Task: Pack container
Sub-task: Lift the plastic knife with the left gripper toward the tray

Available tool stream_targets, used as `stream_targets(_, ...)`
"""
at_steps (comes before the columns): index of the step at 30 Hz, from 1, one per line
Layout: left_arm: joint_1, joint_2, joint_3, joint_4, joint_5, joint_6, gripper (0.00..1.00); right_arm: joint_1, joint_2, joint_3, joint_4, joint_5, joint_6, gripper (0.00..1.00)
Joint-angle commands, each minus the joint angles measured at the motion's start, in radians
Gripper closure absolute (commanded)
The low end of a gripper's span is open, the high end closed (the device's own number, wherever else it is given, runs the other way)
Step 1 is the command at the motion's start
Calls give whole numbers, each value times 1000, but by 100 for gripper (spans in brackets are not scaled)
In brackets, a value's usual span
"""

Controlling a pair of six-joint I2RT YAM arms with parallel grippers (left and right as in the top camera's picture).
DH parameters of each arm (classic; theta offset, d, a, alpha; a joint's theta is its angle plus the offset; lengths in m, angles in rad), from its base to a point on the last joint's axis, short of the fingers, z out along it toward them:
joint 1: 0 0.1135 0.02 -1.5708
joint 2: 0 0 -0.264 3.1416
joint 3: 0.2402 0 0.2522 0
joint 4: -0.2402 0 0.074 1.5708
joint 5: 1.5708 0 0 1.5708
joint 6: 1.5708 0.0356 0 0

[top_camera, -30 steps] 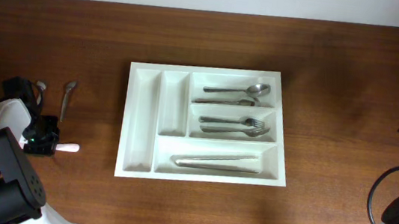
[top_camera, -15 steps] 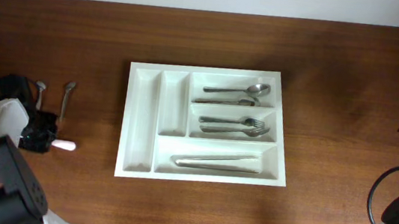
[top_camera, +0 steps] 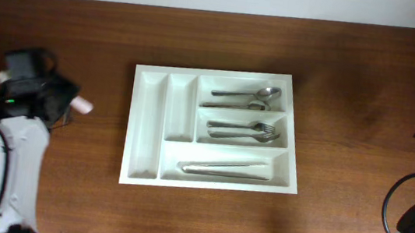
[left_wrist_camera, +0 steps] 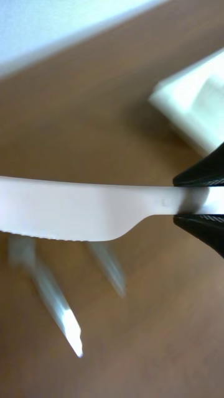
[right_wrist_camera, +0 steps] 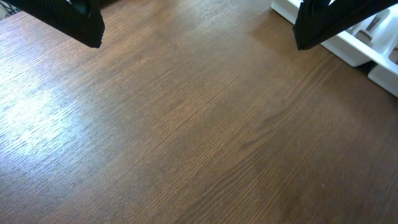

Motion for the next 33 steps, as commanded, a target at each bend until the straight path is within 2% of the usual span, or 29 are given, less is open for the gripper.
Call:
stream_targets(1,-142,-45,20,59,55,48,98,5,5,-3,2,-6,-8,1)
stream_targets(7,-392,-43,20,180,-13,134,98,5,5,-3,2,-6,-8,1)
stream_targets(10,-483,-43,20,188,-79,171,97,5,5,-3,2,-6,-8,1)
stream_targets(14,-560,-31,19,183,-93,258,97,5,5,-3,2,-6,-8,1)
stream_targets(21,-610,97,19,174,-137,303,94,5,5,-3,2,-6,-8,1)
stream_targets(27,-623,203,19,175,-126,303,93,5,5,-3,2,-6,-8,1)
stream_targets(33,-627,232,20,192,-71,306,92,5,5,-3,2,-6,-8,1)
